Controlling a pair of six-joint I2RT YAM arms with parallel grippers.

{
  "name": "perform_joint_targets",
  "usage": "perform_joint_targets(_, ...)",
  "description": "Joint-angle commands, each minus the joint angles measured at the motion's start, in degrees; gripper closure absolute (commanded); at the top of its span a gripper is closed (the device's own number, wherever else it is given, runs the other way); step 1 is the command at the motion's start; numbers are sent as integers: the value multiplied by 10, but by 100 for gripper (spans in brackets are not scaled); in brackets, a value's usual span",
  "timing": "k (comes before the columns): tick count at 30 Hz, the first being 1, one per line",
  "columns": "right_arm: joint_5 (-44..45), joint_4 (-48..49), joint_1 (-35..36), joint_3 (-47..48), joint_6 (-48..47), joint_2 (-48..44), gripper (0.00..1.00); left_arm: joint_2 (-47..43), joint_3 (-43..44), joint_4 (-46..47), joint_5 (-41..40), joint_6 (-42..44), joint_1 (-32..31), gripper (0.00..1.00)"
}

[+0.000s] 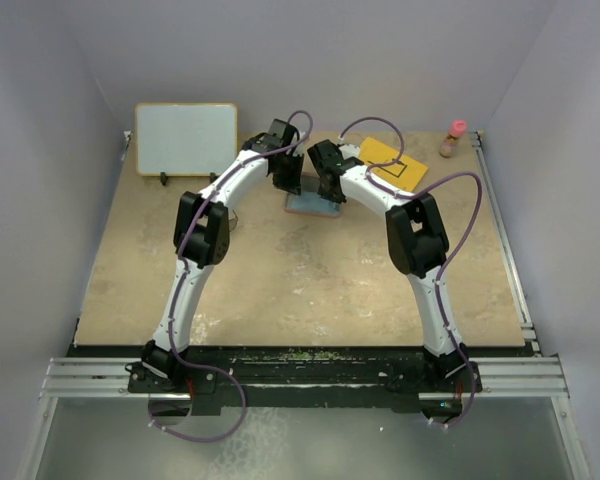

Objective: Organize the sunglasses
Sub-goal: Place the glasses cleaning cloth in the sunglasses case.

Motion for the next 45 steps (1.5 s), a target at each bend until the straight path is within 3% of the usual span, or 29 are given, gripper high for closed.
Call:
perform_joint_targets(1,29,16,-4,-6,6,-17,73,-1,25,21,-9,7,8,96)
perform_joint_targets(3,26,22,-4,-6,4,-17,69,0,24,21,-10,6,8,96)
perform_joint_targets(22,45,107,-4,-89,-1,-103,66,4,17,24,-8,10,10,97)
perform_joint_targets(28,40,143,-4,-101,-26,-133,61,6,11,25,-6,10,10,96)
perform_joint_targets(32,24,140,-4,-107,-29,-142,63,8,12,21,-10,11,9,86)
perform_joint_targets(41,-1,165,-4,-192,-7,-194,67,-2,9,20,-18,19,12,83)
perform_joint_targets(43,-2,164,-4,-208,-4,-203,68,-7,4,19,-23,25,13,74)
perform_joint_targets(45,-3,166,-4,-226,0,-214,67,-13,-3,19,-20,33,14,58)
